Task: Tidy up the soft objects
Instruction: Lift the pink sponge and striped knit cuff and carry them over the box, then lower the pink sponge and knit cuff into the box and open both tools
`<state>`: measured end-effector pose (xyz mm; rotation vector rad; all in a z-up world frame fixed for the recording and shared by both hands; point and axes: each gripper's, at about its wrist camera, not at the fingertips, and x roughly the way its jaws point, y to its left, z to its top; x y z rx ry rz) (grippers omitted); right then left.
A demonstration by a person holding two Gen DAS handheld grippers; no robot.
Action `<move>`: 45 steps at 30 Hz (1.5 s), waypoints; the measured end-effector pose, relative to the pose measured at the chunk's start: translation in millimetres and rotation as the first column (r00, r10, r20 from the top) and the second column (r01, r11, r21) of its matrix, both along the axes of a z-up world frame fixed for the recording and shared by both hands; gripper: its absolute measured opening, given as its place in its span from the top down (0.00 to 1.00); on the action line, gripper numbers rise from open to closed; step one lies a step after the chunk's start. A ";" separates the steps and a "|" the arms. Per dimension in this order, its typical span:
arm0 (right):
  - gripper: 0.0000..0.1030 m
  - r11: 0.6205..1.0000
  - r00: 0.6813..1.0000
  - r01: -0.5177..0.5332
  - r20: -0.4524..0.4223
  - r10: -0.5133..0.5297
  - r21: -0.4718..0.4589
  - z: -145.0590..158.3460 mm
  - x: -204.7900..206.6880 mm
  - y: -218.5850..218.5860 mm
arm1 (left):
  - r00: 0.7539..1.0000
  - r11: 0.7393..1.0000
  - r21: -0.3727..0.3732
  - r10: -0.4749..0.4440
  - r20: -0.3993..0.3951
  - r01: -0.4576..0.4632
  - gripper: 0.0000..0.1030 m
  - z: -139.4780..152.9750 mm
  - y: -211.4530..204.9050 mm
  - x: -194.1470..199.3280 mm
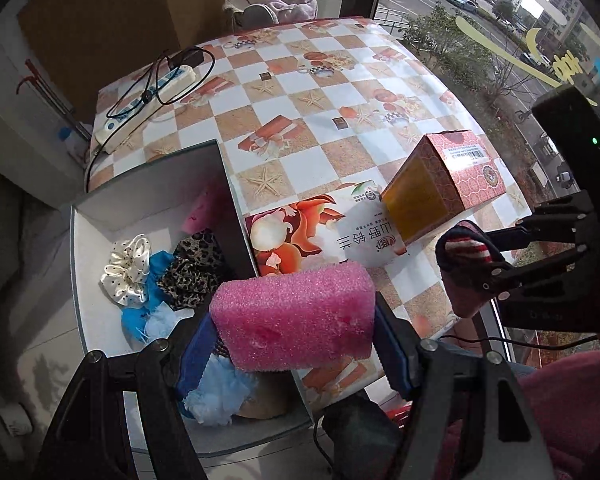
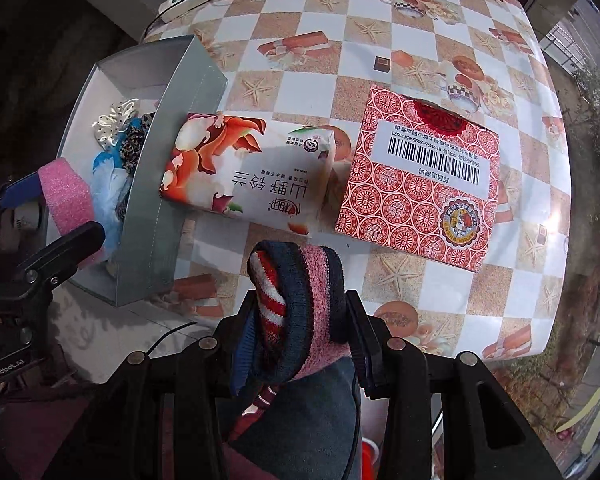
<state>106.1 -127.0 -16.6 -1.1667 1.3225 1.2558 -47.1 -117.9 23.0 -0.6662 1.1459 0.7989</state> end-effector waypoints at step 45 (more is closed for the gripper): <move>0.58 0.939 0.944 -0.325 -0.027 0.330 0.111 23.9 -155.9 93.0 | 0.839 0.835 -0.085 0.543 -0.035 -0.544 0.27 -37.4 26.8 -131.9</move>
